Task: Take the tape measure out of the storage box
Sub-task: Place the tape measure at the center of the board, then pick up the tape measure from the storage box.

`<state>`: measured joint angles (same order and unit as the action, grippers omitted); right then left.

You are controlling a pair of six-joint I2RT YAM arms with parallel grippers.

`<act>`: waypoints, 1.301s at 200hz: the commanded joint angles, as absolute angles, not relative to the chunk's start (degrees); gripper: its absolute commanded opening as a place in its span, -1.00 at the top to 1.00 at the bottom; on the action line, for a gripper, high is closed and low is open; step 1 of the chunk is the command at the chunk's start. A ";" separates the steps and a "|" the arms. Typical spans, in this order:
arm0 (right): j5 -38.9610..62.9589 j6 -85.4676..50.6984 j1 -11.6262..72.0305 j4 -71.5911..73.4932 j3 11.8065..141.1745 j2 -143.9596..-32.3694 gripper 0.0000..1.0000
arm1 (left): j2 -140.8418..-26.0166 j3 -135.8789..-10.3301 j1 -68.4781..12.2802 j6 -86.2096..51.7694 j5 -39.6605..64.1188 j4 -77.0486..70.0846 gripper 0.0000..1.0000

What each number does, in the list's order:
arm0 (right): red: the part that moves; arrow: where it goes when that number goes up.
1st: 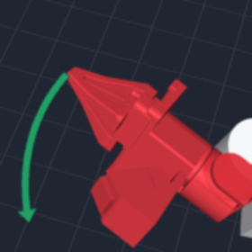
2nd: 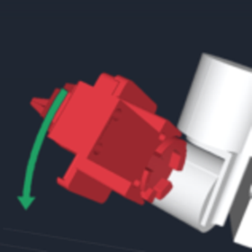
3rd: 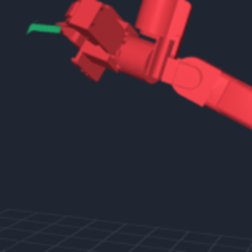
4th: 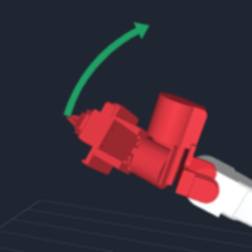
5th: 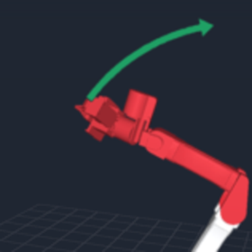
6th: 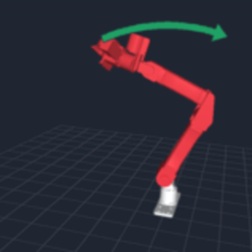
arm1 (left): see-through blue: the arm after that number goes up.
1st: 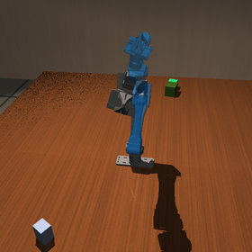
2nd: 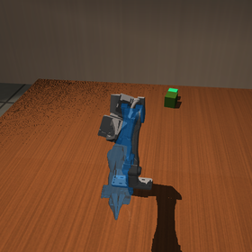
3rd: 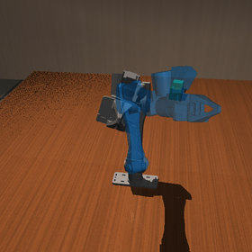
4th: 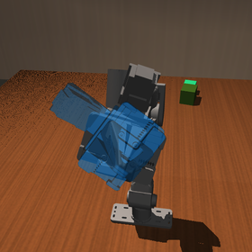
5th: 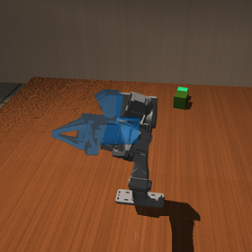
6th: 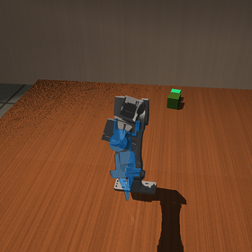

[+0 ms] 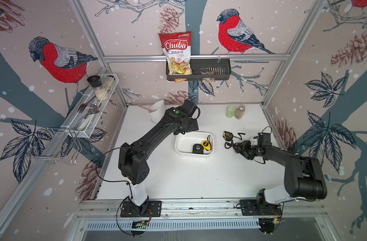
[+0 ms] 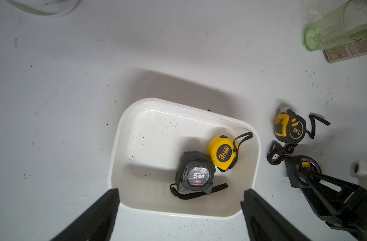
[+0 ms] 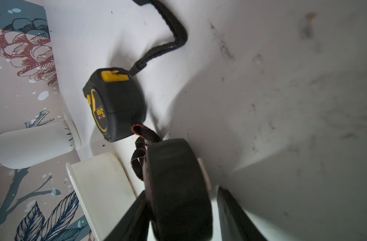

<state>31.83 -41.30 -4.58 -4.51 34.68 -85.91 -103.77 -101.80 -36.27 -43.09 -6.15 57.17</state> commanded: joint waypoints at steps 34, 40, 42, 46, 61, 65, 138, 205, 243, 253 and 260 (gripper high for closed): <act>27.04 -40.96 -4.68 -8.63 34.44 -86.07 -0.31 | -103.18 -101.51 -35.95 -42.74 -5.96 57.22 -0.91; 26.77 -40.96 -4.73 -8.75 34.45 -85.68 -0.33 | -103.08 -101.43 -35.95 -42.72 -5.83 57.13 -0.91; 26.69 -40.96 -4.74 -8.85 34.45 -85.51 -0.34 | -103.03 -101.38 -35.95 -42.71 -5.85 57.09 -0.91; 26.44 -41.00 -4.72 -9.03 34.45 -85.17 -0.35 | -103.05 -101.34 -35.90 -42.71 -5.80 57.04 -0.91; 25.45 -41.13 -4.75 -9.96 34.61 -83.48 -0.42 | -103.01 -101.16 -35.78 -42.72 -5.40 56.87 -0.91; 25.10 -41.22 -4.75 -10.22 34.63 -82.91 -0.45 | -103.06 -101.08 -35.77 -42.68 -5.09 56.79 -0.91; 20.74 -42.15 -4.83 -16.09 35.45 -68.28 -0.83 | -108.28 -102.34 -35.51 -36.96 2.74 58.81 -0.92; 21.15 -38.45 -4.72 -13.94 41.96 -60.96 -0.84 | -114.60 -101.12 -37.77 -32.74 3.57 59.76 -0.92; 22.13 -37.62 -4.01 -12.98 42.82 -60.73 -0.86 | -119.95 -107.58 -41.48 -29.72 2.41 64.38 -0.92; 22.56 -37.66 -3.87 -12.42 42.56 -60.61 -0.86 | -120.85 -107.94 -42.05 -29.53 2.43 64.53 -0.92; 22.78 -37.86 -3.70 -12.00 42.33 -60.64 -0.87 | -121.38 -107.84 -42.29 -29.66 2.67 64.45 -0.92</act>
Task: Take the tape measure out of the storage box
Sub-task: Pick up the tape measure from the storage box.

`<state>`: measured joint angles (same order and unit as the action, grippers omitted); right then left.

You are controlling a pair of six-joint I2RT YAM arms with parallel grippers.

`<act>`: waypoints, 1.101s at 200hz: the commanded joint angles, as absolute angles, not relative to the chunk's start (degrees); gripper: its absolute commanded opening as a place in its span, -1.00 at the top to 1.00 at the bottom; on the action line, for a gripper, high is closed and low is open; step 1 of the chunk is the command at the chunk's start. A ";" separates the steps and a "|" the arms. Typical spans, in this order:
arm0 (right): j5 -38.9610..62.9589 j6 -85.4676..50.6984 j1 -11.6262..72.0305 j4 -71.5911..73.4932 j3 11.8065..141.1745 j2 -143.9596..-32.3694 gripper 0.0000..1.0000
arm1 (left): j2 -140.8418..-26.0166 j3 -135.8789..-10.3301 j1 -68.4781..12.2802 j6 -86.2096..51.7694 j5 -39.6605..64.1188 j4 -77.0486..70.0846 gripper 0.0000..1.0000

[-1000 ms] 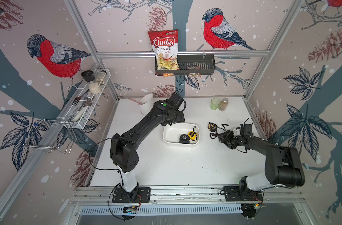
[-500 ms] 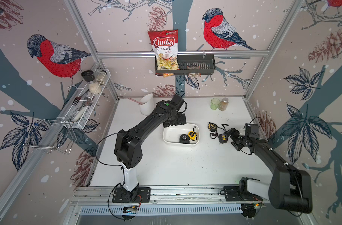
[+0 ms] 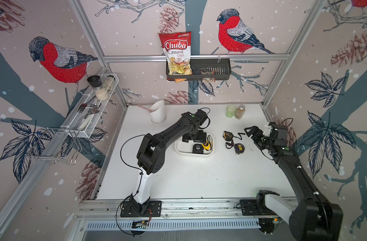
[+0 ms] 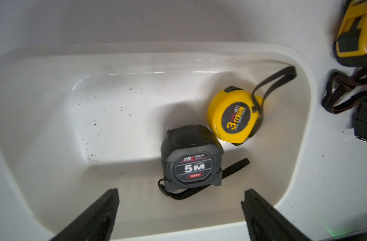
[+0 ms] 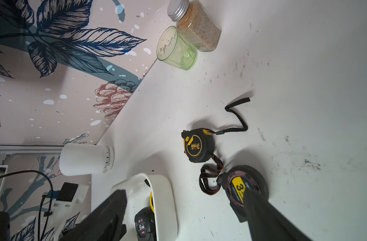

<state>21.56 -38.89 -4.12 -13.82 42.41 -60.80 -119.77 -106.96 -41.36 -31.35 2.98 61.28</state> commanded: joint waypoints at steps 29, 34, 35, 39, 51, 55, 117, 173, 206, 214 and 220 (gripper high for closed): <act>23.20 -38.32 -3.21 -11.41 42.01 -60.30 -0.87 | -122.50 -105.16 -43.31 -30.39 3.34 62.47 -0.92; 23.20 -38.28 -3.10 -11.34 41.99 -60.26 -0.87 | -122.60 -104.53 -43.44 -30.57 3.39 62.09 -0.92; 23.20 -38.25 -3.09 -11.38 41.96 -60.23 -0.87 | -122.60 -104.38 -43.47 -30.62 3.41 62.03 -0.92; 23.20 -38.29 -3.08 -11.42 41.93 -60.20 -0.87 | -122.52 -103.86 -43.57 -30.79 3.43 61.76 -0.92; 23.29 -38.23 -3.08 -11.34 41.92 -60.01 -0.88 | -122.28 -102.60 -43.76 -31.29 2.86 60.86 -0.92; 23.37 -38.25 -3.08 -11.27 41.92 -60.03 -0.88 | -122.26 -102.29 -43.76 -31.45 2.80 60.56 -0.92; 24.86 -38.67 -3.08 -10.04 41.31 -60.44 -0.88 | -123.90 -101.79 -43.86 -31.14 3.77 57.91 -0.93; 25.36 -38.67 -3.10 -9.98 41.04 -60.29 -0.88 | -125.93 -101.88 -43.93 -31.15 2.88 55.80 -0.92; 25.66 -38.76 -3.08 -9.65 40.78 -60.63 -0.87 | -126.11 -101.79 -43.94 -31.44 0.84 55.42 -0.80; 25.66 -38.84 -3.08 -9.49 40.78 -60.73 -0.87 | -126.19 -101.77 -43.94 -31.33 0.79 55.37 -0.74; 25.73 -38.85 -3.09 -9.48 40.78 -60.92 -0.87 | -126.20 -101.78 -43.95 -31.29 0.79 55.46 -0.68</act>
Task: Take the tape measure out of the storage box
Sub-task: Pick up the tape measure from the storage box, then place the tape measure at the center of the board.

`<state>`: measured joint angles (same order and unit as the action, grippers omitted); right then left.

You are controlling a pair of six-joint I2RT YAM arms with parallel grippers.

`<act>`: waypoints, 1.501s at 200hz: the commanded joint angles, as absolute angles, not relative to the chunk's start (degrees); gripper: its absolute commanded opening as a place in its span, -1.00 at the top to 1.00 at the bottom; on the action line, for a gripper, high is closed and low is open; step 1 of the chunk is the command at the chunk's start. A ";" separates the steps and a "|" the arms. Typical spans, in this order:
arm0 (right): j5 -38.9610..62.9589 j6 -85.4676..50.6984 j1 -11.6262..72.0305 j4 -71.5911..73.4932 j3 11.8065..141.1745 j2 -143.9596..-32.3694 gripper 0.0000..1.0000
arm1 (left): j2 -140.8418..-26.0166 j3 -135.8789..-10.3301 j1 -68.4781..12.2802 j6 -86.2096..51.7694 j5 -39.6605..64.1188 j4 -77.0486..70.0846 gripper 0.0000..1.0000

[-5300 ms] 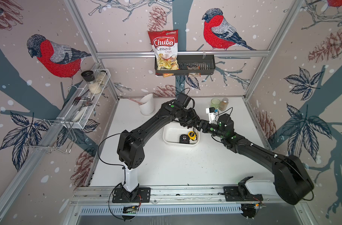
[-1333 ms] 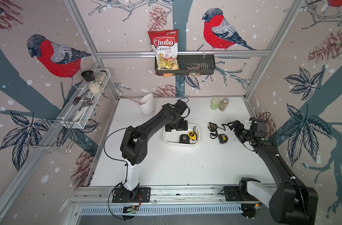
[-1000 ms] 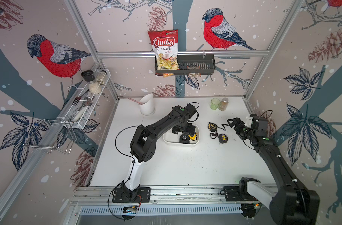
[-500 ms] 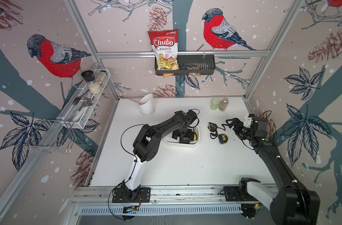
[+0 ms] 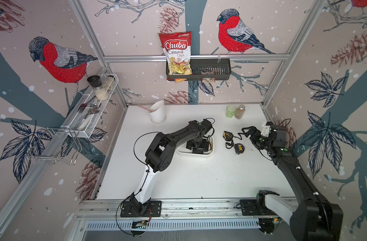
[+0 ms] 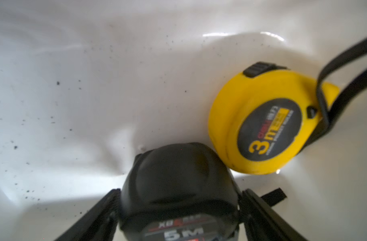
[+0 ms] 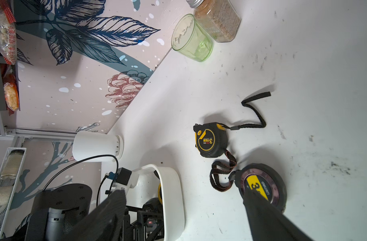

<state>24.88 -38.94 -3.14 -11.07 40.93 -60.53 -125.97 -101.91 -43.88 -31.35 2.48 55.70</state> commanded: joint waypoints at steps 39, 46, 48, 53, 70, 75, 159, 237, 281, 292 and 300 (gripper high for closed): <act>26.08 -39.28 -3.16 -8.91 40.72 -61.59 -0.85 | -125.99 -101.69 -43.86 -31.14 0.66 55.55 -0.05; 26.14 -39.29 -3.16 -8.70 40.71 -61.69 -0.85 | -125.99 -101.77 -43.77 -31.05 0.79 55.70 0.10; 26.18 -39.29 -3.16 -8.70 40.76 -61.70 -0.84 | -126.00 -101.86 -43.77 -31.03 0.75 55.78 0.15; 26.26 -39.30 -3.16 -8.55 40.78 -61.83 -0.84 | -125.97 -101.99 -43.77 -31.06 0.70 55.97 0.25; 26.87 -39.04 -3.12 -8.57 40.78 -62.13 -0.82 | -125.07 -102.86 -43.55 -30.94 -0.07 56.79 0.57; 27.10 -38.95 -3.16 -8.58 40.70 -62.21 -0.82 | -124.67 -103.35 -43.39 -30.86 -0.44 57.35 0.64; 34.85 -35.22 4.49 -6.20 39.75 -66.24 -0.79 | -118.49 -118.02 -37.33 -32.78 2.51 65.01 1.00; 33.53 -38.22 18.89 11.25 36.82 -67.18 -0.81 | -113.90 -116.63 -35.95 -45.28 23.24 53.78 1.00; 31.29 -37.08 23.17 17.44 38.51 -68.87 -0.82 | -111.72 -113.38 -36.03 -50.22 27.16 49.71 1.00; 30.29 -36.29 24.45 18.04 39.13 -68.86 -0.82 | -111.16 -111.89 -36.25 -51.69 27.88 47.70 1.00; 29.29 -35.91 25.32 18.57 39.50 -68.71 -0.82 | -110.64 -110.19 -36.30 -53.40 28.60 45.83 1.00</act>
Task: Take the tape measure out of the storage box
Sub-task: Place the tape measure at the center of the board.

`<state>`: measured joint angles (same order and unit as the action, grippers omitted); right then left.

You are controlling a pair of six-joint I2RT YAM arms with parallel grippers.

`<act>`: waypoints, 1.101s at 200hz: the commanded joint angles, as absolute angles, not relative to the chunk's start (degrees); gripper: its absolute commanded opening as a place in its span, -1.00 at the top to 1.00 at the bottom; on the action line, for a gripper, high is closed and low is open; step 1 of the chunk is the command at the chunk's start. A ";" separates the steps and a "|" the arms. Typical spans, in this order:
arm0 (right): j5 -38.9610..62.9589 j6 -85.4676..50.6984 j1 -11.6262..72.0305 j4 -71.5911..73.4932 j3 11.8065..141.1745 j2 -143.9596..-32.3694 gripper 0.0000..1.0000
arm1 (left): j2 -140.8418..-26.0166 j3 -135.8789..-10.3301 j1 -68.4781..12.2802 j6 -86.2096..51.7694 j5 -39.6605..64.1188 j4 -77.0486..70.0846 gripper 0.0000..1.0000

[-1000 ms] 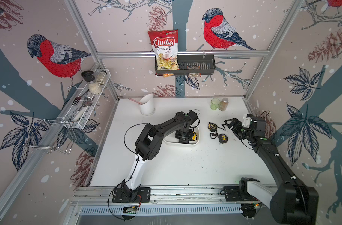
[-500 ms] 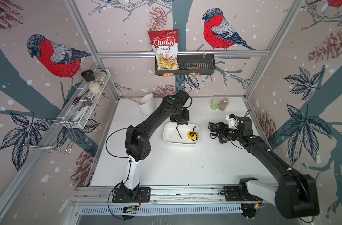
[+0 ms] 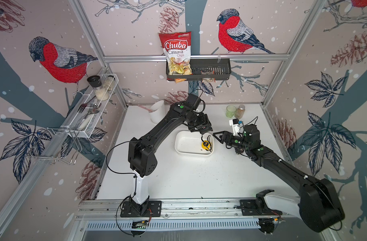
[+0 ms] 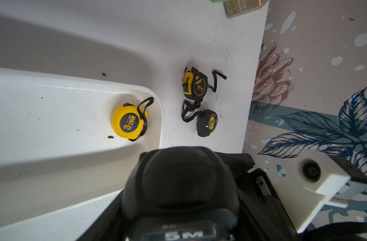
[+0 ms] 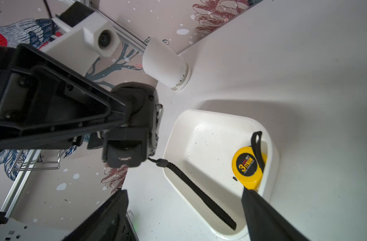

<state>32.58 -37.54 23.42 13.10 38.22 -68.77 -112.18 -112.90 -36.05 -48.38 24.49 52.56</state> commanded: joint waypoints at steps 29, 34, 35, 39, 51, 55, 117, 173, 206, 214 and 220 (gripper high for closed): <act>25.16 -35.12 27.38 20.53 39.72 -68.29 -0.82 | -109.16 -105.10 -36.89 -58.74 30.02 39.27 1.00; 24.54 -35.07 27.57 20.79 39.79 -68.36 -0.82 | -109.16 -104.97 -36.98 -59.17 29.98 38.89 1.00; 24.40 -35.07 27.54 20.77 39.80 -68.37 -0.82 | -109.16 -104.95 -37.03 -59.25 29.97 38.78 1.00; 24.00 -35.01 27.79 20.80 39.86 -68.40 -0.82 | -109.27 -104.95 -37.09 -59.48 29.98 38.56 1.00; 23.17 -34.51 28.11 20.67 40.15 -69.01 -0.81 | -109.32 -104.79 -37.48 -60.62 30.34 37.66 1.00; 22.89 -34.45 28.28 20.57 40.36 -69.26 -0.81 | -109.25 -104.62 -37.54 -60.97 30.60 37.00 1.00; 21.49 -34.37 29.98 21.25 41.81 -73.58 -0.45 | -109.60 -104.77 -38.80 -62.75 31.67 35.37 1.00; 19.82 -34.15 30.00 20.62 42.89 -74.17 0.87 | -108.99 -104.21 -38.67 -62.65 31.47 35.39 1.00; 18.84 -33.80 30.02 19.78 43.02 -73.40 1.00 | -108.30 -102.20 -38.16 -62.89 31.78 33.43 0.47; 18.55 -33.75 30.05 19.37 43.11 -72.89 1.00 | -108.00 -101.77 -37.98 -62.77 31.59 33.00 0.21; 18.46 -33.60 29.99 18.95 43.23 -72.43 1.00 | -107.78 -101.54 -37.81 -62.59 31.32 32.75 0.08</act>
<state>20.67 -35.79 29.98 18.28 42.46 -73.91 -109.01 -102.43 -38.37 -62.13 30.55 34.96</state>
